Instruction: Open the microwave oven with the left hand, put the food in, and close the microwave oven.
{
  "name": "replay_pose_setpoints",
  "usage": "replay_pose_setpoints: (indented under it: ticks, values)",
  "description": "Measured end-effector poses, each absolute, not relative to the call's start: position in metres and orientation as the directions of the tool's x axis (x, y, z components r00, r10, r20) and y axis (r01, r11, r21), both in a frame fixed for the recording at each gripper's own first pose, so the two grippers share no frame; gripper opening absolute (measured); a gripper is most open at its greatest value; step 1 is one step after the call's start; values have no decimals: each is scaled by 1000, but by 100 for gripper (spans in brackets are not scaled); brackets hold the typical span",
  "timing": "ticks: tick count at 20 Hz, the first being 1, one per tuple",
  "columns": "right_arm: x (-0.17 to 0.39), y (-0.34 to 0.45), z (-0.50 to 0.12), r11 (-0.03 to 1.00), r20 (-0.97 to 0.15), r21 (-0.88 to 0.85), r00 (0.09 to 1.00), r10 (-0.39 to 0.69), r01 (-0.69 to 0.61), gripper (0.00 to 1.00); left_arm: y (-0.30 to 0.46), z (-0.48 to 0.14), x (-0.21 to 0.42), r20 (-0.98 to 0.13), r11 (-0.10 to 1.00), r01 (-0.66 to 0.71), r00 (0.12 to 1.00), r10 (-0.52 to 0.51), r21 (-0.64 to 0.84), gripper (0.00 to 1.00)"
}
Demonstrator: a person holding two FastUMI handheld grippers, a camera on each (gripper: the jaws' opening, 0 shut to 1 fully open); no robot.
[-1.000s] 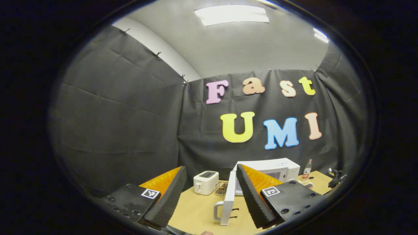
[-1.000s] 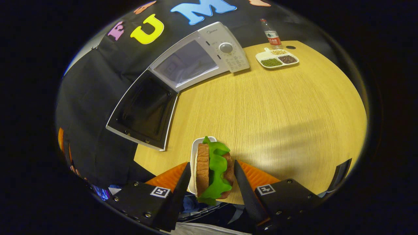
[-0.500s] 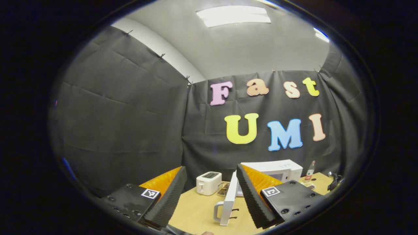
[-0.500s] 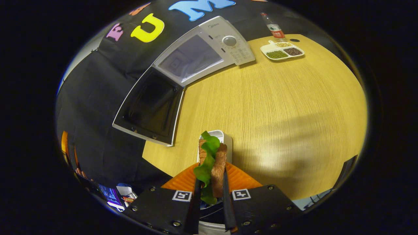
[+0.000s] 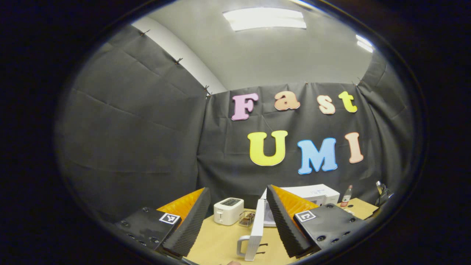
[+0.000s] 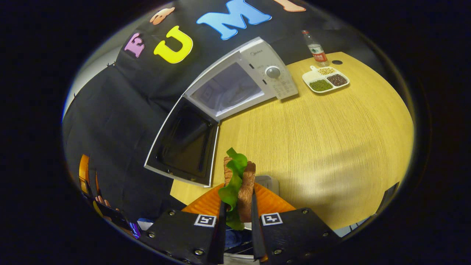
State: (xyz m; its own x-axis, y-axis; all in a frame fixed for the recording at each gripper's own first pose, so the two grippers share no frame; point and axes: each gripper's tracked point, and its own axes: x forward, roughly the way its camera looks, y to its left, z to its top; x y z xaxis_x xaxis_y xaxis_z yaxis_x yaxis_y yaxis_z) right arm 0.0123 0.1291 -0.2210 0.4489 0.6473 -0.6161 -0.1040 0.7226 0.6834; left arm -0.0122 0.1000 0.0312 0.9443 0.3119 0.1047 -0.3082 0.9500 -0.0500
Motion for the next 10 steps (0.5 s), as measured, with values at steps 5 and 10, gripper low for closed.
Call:
replay_pose_setpoints:
  ticks: [5, 10]
  values:
    - [64, 153, -208, 735, -577, 674, 568, 586, -74, 30, 129, 31, 26, 114, 960, -277, 953, 281, -47, 98]
    - [106, 180, -210, 735, -544, 678, 653, 527, -29, 30, 163, 26, 60, 107, 966, -255, 960, 257, -40, 100]
